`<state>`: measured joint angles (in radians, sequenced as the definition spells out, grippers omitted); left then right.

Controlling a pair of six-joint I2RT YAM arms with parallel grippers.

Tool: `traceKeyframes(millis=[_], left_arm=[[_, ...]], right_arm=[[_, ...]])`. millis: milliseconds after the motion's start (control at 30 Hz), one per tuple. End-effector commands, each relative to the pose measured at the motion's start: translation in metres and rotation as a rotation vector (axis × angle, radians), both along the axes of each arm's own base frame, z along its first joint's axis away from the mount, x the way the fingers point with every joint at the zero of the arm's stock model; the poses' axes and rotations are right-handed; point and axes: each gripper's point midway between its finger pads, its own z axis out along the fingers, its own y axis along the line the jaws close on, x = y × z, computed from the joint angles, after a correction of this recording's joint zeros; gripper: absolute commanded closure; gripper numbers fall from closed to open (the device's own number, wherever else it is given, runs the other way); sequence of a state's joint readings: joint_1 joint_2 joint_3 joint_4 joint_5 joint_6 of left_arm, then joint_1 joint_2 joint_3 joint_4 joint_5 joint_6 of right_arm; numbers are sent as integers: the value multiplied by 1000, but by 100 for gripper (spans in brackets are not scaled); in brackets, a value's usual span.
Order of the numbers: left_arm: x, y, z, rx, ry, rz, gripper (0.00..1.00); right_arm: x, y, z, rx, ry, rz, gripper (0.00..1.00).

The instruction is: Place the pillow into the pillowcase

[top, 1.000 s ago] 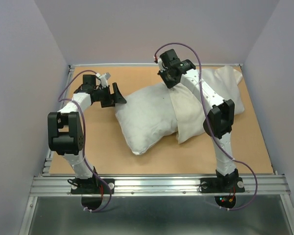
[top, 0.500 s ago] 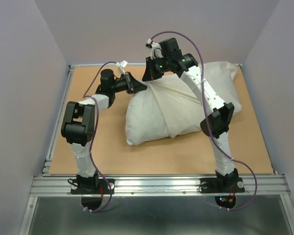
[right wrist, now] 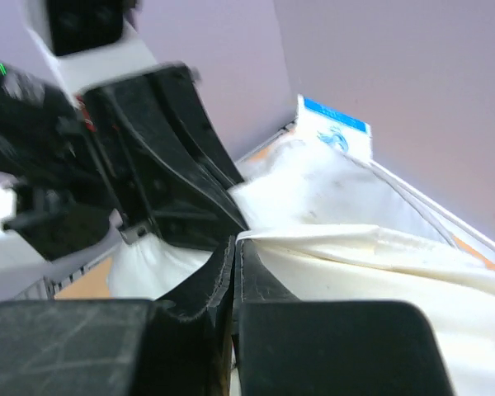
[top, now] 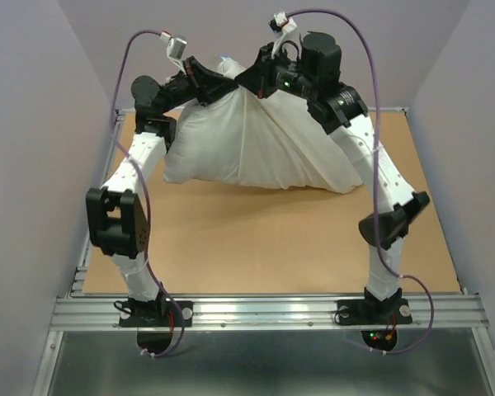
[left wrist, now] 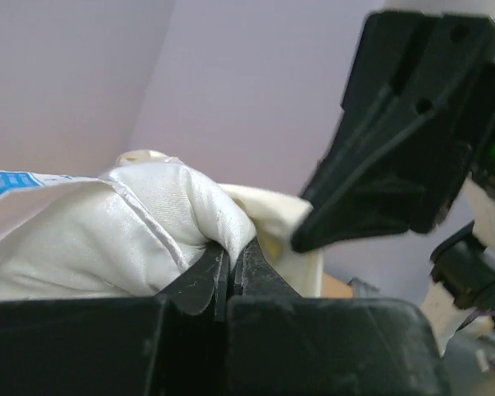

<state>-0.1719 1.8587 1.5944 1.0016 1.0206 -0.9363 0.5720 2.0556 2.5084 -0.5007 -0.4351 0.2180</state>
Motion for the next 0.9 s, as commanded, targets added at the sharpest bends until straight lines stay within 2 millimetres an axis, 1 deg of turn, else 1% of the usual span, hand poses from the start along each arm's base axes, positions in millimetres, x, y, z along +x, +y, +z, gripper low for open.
traceKeyframes(millis=[0,33,67,100,133,167,200,233,267,300,333,367,400,433,467,500,533,567,600,633,667,700,733,767,800,833,867], left_arm=[[-77,-6,32,256,-519,-37,100],[-80,-8,1,335,-564,-56,100],[-90,-7,-3,418,-667,-22,100],[-102,-14,-62,619,-808,-91,100],[-109,-12,-89,744,-849,-101,100],[-129,-8,-126,826,-801,-194,100],[-136,-7,-144,862,-831,-236,100],[-146,-8,-173,903,-840,-291,100],[-152,-9,-187,919,-826,-323,100],[-157,-11,-197,926,-814,-347,100],[-162,-17,-210,925,-773,-381,100],[-165,-19,-212,909,-712,-389,100],[-156,-25,-204,874,-690,-359,100],[-150,-27,-198,822,-535,-339,100],[-143,-28,-190,786,-478,-314,100],[-123,-32,-173,728,-471,-247,100],[-110,-29,-161,686,-427,-199,100],[-83,-23,-144,614,-341,-108,100],[-68,-17,-135,578,-312,-60,100],[-48,-13,-131,548,-273,-11,100],[-26,1,-112,475,-208,58,100],[-8,8,-87,430,-210,114,100],[5,14,-74,387,-183,147,100],[27,22,-67,352,-175,190,100],[37,30,-51,322,-180,224,100],[51,46,-16,283,-215,305,100],[54,54,1,271,-249,347,100]], right_arm=[[-91,-25,119,128,-360,53,100],[-97,-21,96,73,-349,71,100],[-99,-16,37,-17,-252,95,99],[-131,-23,33,-30,-264,126,99],[-143,-26,12,-85,-279,143,99],[-152,-24,-52,-178,-191,178,99],[-181,-28,-54,-185,-218,218,99],[-184,-32,-71,-230,-235,208,99],[-186,-34,-88,-261,-225,208,100],[-185,-36,-105,-293,-210,207,100],[-182,-36,-109,-311,-219,200,99],[-178,-35,-110,-316,-218,192,100],[-175,-32,-108,-315,-216,187,99],[-163,-26,-100,-308,-218,153,99],[-153,-25,-98,-311,-208,114,100],[-136,-27,-91,-315,-207,33,99],[-123,-25,-72,-291,-224,-11,99],[-105,-18,-77,-303,-216,-35,99],[-85,-22,-74,-302,-216,-70,99],[-73,-22,-39,-246,-266,-95,99],[-45,-18,-53,-265,-246,-112,99],[-31,-17,-47,-257,-255,-128,99],[-19,-16,-35,-238,-280,-145,99],[5,-8,-23,-212,-306,-164,100],[14,-6,-6,-184,-339,-177,100],[31,-8,0,-172,-356,-200,99],[38,-9,13,-150,-386,-218,99]])
